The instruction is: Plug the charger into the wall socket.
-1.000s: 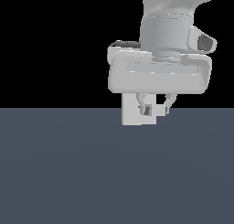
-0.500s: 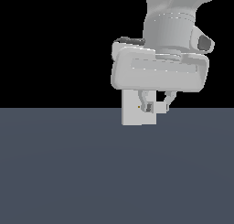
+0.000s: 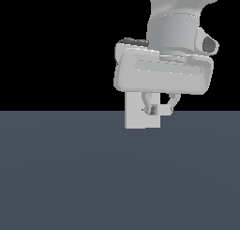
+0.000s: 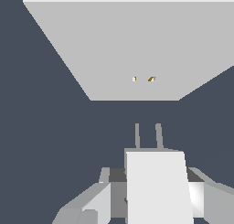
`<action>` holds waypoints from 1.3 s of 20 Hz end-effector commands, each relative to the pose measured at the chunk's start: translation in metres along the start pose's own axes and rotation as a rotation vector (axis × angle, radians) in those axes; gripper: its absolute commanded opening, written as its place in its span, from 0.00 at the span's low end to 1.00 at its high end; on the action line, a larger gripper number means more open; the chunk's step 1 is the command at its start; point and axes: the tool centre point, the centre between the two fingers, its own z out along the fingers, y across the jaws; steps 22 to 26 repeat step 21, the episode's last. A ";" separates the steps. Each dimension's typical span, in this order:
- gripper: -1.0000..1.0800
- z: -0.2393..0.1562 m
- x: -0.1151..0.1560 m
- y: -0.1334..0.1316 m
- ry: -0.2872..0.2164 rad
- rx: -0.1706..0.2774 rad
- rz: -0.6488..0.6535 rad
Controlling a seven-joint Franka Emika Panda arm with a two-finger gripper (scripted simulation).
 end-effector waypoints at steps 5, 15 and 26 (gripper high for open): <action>0.00 0.003 0.012 0.000 0.000 -0.001 0.000; 0.00 0.012 0.044 -0.001 -0.001 -0.001 -0.001; 0.00 0.013 0.048 0.000 0.000 0.000 -0.001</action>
